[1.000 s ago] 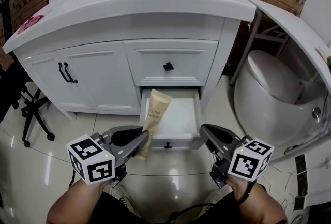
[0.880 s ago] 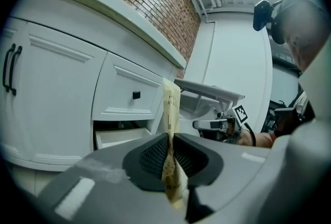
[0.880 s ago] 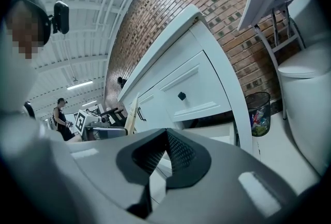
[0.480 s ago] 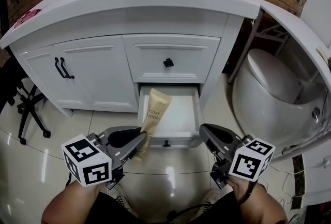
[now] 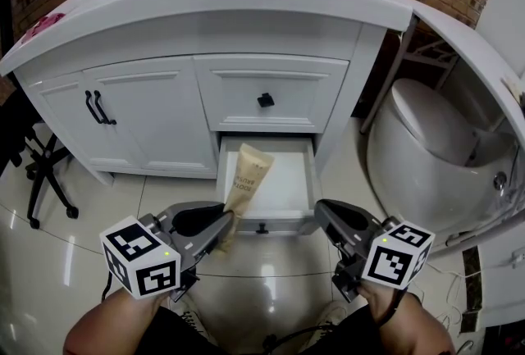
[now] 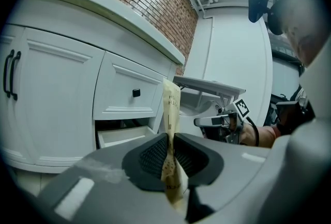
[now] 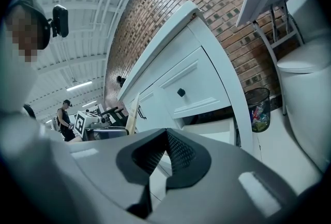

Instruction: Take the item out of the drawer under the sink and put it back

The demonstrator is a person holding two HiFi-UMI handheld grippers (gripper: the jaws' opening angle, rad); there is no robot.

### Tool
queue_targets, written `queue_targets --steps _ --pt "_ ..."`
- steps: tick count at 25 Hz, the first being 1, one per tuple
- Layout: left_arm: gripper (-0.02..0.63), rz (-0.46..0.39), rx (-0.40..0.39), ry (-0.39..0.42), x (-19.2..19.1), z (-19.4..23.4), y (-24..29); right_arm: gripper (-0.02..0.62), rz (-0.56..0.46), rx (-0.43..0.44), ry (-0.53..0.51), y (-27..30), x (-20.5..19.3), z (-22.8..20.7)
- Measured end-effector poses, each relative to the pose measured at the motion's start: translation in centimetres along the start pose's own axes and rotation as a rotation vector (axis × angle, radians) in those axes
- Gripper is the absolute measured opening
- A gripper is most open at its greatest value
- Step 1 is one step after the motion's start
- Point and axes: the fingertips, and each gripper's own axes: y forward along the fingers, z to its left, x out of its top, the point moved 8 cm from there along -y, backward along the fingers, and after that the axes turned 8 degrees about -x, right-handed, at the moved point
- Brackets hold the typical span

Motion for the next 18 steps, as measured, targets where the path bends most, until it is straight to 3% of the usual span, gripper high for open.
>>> queue_targets --steps 18 --pt "0.055 0.001 0.035 0.045 0.13 0.47 0.13 0.005 0.007 0.018 0.0 0.22 -0.05 0.27"
